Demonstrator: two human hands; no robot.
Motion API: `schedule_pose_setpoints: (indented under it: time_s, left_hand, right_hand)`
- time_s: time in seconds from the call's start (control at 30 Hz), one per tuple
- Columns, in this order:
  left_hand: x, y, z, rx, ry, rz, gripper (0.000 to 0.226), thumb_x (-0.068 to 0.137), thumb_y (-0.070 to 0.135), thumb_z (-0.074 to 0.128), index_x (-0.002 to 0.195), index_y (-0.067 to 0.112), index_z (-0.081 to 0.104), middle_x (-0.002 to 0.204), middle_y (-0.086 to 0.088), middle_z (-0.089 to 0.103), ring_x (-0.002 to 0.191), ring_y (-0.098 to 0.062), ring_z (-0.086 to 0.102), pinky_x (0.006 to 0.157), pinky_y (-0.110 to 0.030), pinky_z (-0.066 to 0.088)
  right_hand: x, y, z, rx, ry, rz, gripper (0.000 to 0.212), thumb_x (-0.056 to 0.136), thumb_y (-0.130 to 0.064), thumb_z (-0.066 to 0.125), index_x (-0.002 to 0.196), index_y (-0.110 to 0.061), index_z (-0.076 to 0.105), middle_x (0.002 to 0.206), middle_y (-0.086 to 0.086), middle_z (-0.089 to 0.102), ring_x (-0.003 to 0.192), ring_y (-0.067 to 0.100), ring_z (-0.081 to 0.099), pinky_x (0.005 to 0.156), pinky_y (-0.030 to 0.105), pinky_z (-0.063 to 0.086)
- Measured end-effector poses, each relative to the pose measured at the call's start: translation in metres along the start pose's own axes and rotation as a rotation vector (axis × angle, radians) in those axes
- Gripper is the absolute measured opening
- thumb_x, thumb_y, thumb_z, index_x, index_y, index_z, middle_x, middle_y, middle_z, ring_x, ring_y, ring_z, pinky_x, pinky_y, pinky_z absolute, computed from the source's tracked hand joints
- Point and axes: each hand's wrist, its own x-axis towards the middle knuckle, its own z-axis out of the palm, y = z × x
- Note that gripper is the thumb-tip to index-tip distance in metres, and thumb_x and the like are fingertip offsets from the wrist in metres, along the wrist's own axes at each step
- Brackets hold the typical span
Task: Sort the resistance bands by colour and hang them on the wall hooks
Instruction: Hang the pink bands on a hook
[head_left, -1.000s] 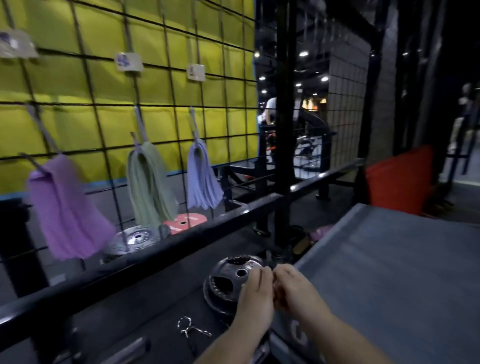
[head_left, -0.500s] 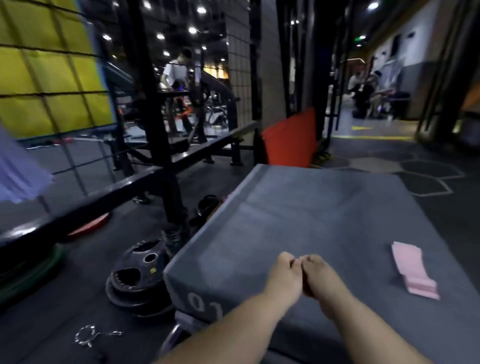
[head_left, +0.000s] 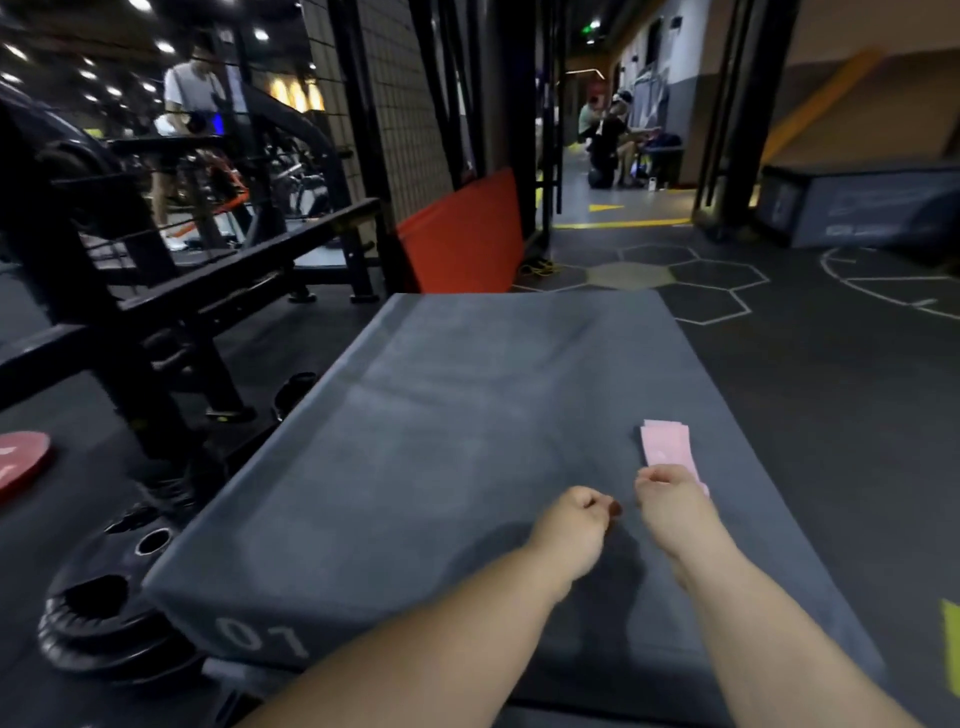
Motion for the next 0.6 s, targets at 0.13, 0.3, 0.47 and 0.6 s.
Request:
schedule_pose_setpoints:
  time_s: [0.13, 0.3, 0.47, 0.6]
  left_hand:
    - [0.013, -0.005, 0.024, 0.027, -0.049, 0.002, 0.016, 0.095, 0.022, 0.047, 0.096, 0.025, 0.064, 0.097, -0.002, 0.066, 0.086, -0.018, 0.056, 0.076, -0.029, 0.046]
    - [0.026, 0.004, 0.046, 0.036, -0.073, -0.023, 0.029, 0.095, 0.026, 0.049, 0.12, 0.017, 0.061, 0.12, -0.006, 0.065, 0.108, -0.025, 0.06, 0.091, -0.032, 0.048]
    - [0.042, 0.01, 0.06, 0.024, -0.093, -0.043, 0.031, 0.095, 0.029, 0.049, 0.119, 0.016, 0.064, 0.118, -0.006, 0.066, 0.111, -0.026, 0.06, 0.097, -0.036, 0.047]
    - [0.046, 0.008, 0.064, -0.053, -0.089, -0.053, 0.027, 0.093, 0.027, 0.053, 0.117, 0.02, 0.065, 0.115, -0.002, 0.068, 0.108, -0.02, 0.062, 0.099, -0.039, 0.048]
  right_hand:
    - [0.012, 0.011, -0.02, -0.06, 0.163, 0.126, 0.043, 0.088, -0.016, 0.046, 0.131, -0.016, 0.05, 0.131, 0.019, 0.048, 0.114, 0.04, 0.05, 0.096, 0.044, 0.046]
    - [0.022, 0.016, -0.029, -0.232, 0.187, 0.238, 0.054, 0.091, -0.015, 0.051, 0.142, -0.008, 0.037, 0.146, 0.023, 0.03, 0.129, 0.042, 0.037, 0.103, 0.041, 0.036]
    - [0.028, 0.024, -0.028, -0.255, 0.129, 0.247, 0.049, 0.088, -0.018, 0.055, 0.135, -0.007, 0.045, 0.143, 0.022, 0.033, 0.125, 0.042, 0.042, 0.1, 0.039, 0.039]
    - [0.028, 0.025, -0.027, -0.258, 0.137, 0.191, 0.043, 0.089, -0.019, 0.053, 0.132, -0.014, 0.052, 0.14, 0.019, 0.038, 0.124, 0.04, 0.043, 0.097, 0.038, 0.041]
